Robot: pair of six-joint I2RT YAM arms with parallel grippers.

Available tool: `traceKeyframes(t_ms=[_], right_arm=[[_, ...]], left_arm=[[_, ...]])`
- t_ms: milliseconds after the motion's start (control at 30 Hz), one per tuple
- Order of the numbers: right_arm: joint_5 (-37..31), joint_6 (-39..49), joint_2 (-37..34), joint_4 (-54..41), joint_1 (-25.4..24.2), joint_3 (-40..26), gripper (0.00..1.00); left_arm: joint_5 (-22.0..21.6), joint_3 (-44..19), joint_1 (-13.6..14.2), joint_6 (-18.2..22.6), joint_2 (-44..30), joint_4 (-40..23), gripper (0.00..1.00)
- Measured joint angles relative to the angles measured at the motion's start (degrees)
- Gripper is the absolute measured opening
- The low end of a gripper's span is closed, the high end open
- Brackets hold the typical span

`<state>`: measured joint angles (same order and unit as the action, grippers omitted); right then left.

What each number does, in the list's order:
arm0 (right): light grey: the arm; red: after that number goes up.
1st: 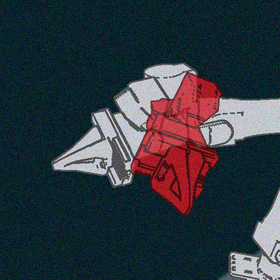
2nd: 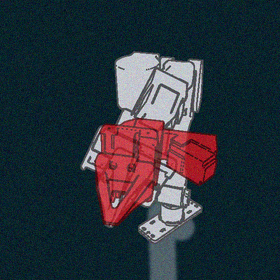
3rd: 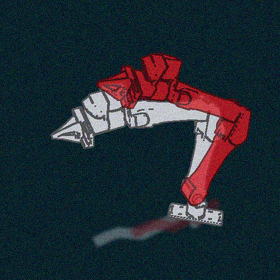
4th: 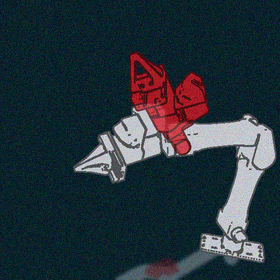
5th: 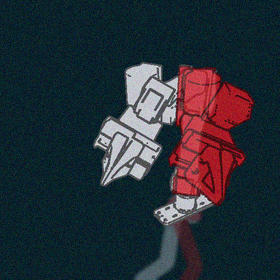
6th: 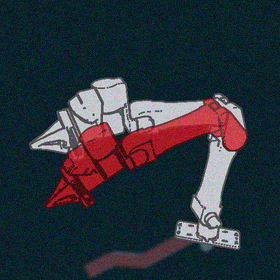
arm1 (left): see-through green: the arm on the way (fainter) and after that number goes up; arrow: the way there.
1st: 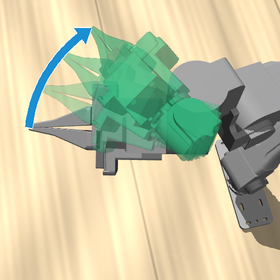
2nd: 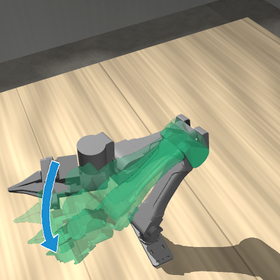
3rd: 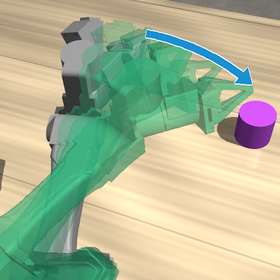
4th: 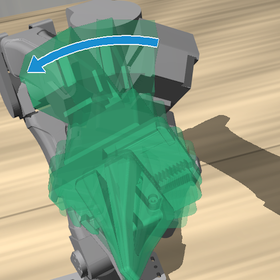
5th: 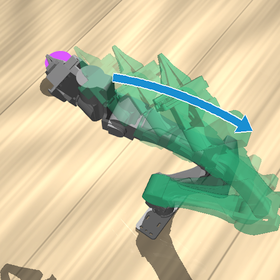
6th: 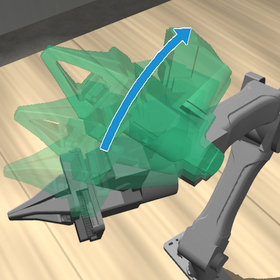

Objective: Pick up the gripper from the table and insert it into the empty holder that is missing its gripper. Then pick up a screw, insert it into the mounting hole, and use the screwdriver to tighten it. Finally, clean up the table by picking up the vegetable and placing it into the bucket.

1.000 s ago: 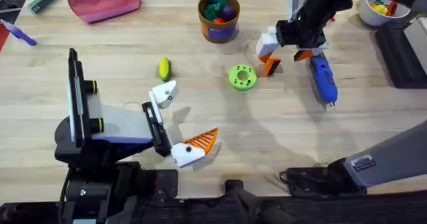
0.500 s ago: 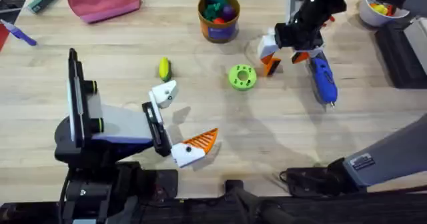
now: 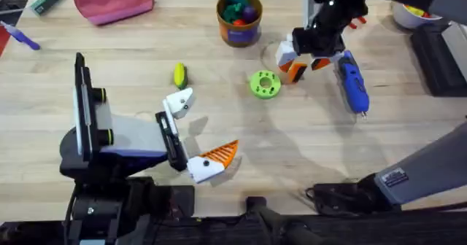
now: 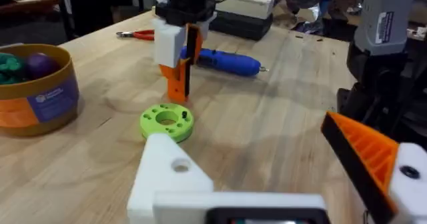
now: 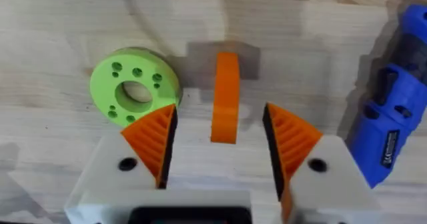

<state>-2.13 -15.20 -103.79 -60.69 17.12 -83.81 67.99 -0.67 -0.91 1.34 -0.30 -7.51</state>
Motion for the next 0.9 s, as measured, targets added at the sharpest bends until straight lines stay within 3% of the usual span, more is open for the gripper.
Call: traceKeyframes(t_ms=[333, 900], right_arm=[[0.0, -2.29, -0.62, 0.02, 0.0, 0.0, 0.689], [0.0, -2.82, -2.58, -1.13, 0.0, -0.18, 0.48]], left_arm=[[0.0, -0.02, 0.0, 0.0, 0.0, 0.0, 0.985], [0.0, 0.0, 0.0, 0.0, 0.0, 0.0, 0.986]])
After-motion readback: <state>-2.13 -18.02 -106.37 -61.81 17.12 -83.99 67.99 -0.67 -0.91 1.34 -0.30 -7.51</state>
